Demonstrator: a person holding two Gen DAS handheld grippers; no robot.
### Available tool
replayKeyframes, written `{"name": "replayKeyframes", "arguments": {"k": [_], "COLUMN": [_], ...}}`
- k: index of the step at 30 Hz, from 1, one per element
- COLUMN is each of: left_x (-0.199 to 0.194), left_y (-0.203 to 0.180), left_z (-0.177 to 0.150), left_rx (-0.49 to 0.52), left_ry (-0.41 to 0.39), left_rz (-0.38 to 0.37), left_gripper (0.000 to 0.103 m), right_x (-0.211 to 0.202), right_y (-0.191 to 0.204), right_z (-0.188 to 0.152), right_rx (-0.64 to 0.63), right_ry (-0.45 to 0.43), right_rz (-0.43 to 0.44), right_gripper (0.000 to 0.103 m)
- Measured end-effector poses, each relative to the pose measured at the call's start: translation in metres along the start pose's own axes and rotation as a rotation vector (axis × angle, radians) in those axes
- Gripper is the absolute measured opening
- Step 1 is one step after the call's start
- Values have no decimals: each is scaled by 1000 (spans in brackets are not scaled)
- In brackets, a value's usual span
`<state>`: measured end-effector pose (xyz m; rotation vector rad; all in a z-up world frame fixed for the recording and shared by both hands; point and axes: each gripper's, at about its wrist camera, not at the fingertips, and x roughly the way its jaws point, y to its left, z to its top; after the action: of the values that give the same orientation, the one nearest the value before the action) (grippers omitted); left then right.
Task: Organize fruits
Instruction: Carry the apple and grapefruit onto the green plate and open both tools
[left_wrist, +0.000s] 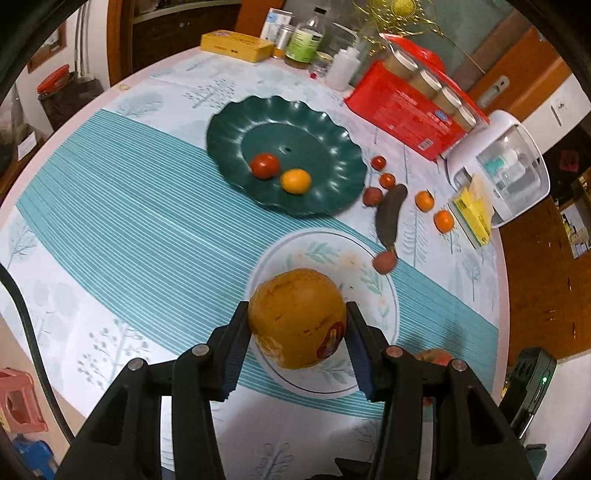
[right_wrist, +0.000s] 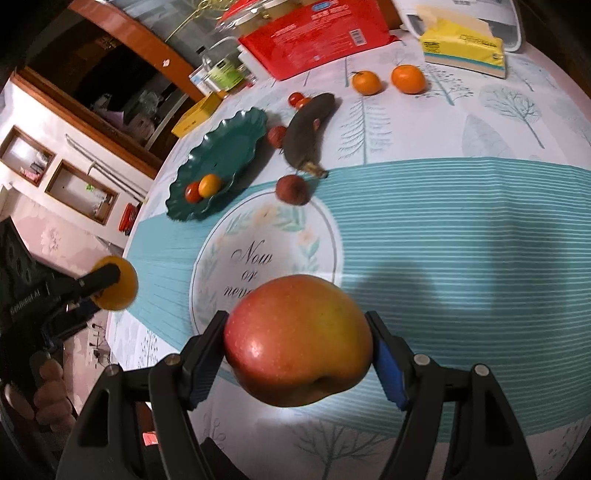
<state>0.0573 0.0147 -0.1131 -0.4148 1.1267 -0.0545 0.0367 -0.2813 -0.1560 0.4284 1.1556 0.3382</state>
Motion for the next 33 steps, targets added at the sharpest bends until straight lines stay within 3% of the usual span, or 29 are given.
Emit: {"name": "replayKeyframes", "arguments": {"k": [8, 15, 25, 33], "left_x": [-2, -3, 7, 54], "left_y": [22, 39, 67, 77], "left_z": [25, 70, 152, 201], "left_rx": [52, 141, 233, 318], "left_ry": [1, 19, -3, 40], "left_rz": [14, -1, -22, -51], "left_gripper": [48, 48, 48, 48], "right_x": [10, 25, 55, 87], "right_y": [21, 46, 99, 129], "right_z": [0, 16, 69, 122], "right_rx": [-1, 47, 27, -14], "right_ry": [-11, -63, -159, -239], "right_rz": [-25, -64, -141, -236], "right_gripper": [73, 73, 73, 73]}}
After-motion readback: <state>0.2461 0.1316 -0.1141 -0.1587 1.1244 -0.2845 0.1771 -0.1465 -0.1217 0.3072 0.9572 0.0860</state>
